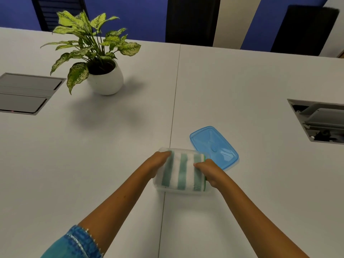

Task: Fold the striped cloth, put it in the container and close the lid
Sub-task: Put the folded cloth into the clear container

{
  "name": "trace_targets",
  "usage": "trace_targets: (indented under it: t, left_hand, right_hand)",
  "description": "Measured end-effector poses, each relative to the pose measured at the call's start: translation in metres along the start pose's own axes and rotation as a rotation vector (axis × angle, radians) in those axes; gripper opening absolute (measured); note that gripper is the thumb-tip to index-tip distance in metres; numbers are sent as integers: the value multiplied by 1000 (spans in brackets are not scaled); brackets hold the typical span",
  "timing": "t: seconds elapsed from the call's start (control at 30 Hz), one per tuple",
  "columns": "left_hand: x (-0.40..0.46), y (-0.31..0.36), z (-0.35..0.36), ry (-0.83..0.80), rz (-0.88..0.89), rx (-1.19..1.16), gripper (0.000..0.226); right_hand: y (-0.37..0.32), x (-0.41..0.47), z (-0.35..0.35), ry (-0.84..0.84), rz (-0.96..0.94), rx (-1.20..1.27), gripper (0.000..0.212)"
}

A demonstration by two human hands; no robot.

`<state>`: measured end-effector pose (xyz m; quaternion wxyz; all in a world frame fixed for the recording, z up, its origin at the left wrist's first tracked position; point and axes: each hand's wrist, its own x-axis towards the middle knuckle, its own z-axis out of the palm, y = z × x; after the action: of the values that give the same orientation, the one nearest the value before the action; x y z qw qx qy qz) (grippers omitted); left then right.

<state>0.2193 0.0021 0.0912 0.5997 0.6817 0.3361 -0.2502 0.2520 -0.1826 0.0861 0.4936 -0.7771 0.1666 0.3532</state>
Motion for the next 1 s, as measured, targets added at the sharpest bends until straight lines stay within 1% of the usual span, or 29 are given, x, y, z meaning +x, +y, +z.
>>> trace_targets:
  t: [0.17,0.3,0.37,0.43,0.47,0.53,0.6,0.63,0.67,0.73,0.83,0.93,1.0]
  left_hand:
    - [16,-4,10,-22,-97,33,63]
    - [24,-8,20,27,-134,24,63]
    - [28,-11,26,60,-122,23,67]
    - [27,-13,31,92,-41,66,75]
    - [25,-14,34,113,26,112,78]
    - [20,-17,39,184,182,292,78]
    - [17,-20,43,300,357,531,68]
    - [17,-22,45,339,428,631,62]
    - [17,-24,48,348,476,706,57]
    - [21,-29,51,292,495,836,54]
    - [33,-39,51,193,411,1048,67]
    - [42,-42,47,176,309,1014,83]
    - [45,-40,45,163,282,998,86]
  right_hand:
    - [3,10,8,22,35,-106,51]
    - [6,18,16,57,38,-196,63]
    - [7,21,18,84,24,-246,72]
    - [9,22,22,104,-24,-317,80]
    - [11,20,24,127,-64,-379,80]
    - [14,16,28,229,-199,-560,70]
    - [18,13,30,372,-377,-724,53]
    - [20,13,32,400,-428,-760,48]
    - [21,14,34,386,-442,-771,46]
    - [23,19,39,305,-399,-777,51]
    - [28,26,44,205,-282,-864,64]
    - [32,32,44,157,-232,-877,69]
    - [33,35,43,147,-214,-864,70]
